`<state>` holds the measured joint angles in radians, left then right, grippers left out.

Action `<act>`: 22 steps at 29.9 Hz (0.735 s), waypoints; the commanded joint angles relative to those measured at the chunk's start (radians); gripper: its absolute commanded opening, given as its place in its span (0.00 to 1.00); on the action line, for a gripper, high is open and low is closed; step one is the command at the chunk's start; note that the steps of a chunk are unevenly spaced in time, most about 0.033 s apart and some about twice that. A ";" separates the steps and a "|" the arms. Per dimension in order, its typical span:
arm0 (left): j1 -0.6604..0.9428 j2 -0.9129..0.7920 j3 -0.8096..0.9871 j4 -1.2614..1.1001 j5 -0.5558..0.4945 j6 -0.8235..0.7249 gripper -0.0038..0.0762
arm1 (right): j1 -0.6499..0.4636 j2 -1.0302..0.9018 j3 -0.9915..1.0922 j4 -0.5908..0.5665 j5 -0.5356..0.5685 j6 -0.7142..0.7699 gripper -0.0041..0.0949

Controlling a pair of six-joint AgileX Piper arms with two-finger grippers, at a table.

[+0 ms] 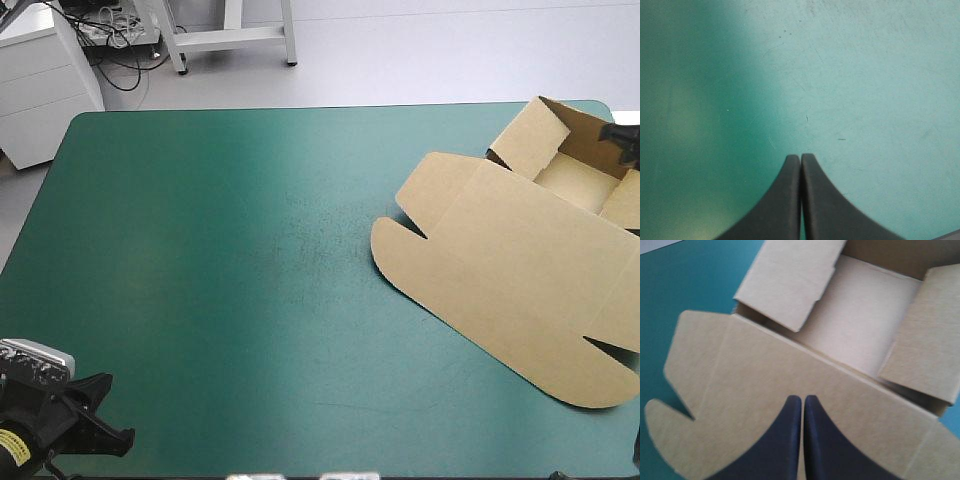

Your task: Fold the box

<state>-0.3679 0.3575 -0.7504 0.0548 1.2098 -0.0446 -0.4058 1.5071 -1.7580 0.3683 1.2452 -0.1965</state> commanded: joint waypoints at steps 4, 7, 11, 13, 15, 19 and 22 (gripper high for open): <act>0.001 0.009 -0.023 -0.026 -0.105 -0.010 0.01 | 0.235 -0.256 0.110 -0.012 -0.021 -0.043 0.03; 0.001 0.009 -0.023 -0.055 -0.105 -0.010 0.01 | 0.356 -0.366 0.187 -0.076 -0.038 -0.043 0.03; 0.001 0.007 -0.021 -0.062 -0.101 -0.008 0.01 | 0.466 -0.531 0.318 -0.110 -0.143 -0.046 0.03; 0.001 0.004 -0.021 -0.062 -0.112 0.001 0.01 | 0.497 -0.607 0.389 -0.106 -0.178 -0.066 0.03; 0.001 -0.010 -0.019 -0.062 -0.139 0.013 0.01 | 0.513 -0.677 0.470 -0.105 -0.203 -0.072 0.03; 0.001 -0.055 -0.019 -0.062 -0.162 0.015 0.01 | 0.513 -0.803 0.617 -0.105 -0.254 -0.106 0.03; 0.001 -0.095 -0.013 -0.062 -0.158 0.020 0.01 | 0.513 -0.891 0.717 -0.105 -0.295 -0.106 0.03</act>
<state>-0.3679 0.2774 -0.7485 0.0000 1.1203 -0.0320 0.1053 0.6803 -1.0907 0.2580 1.0559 -0.2877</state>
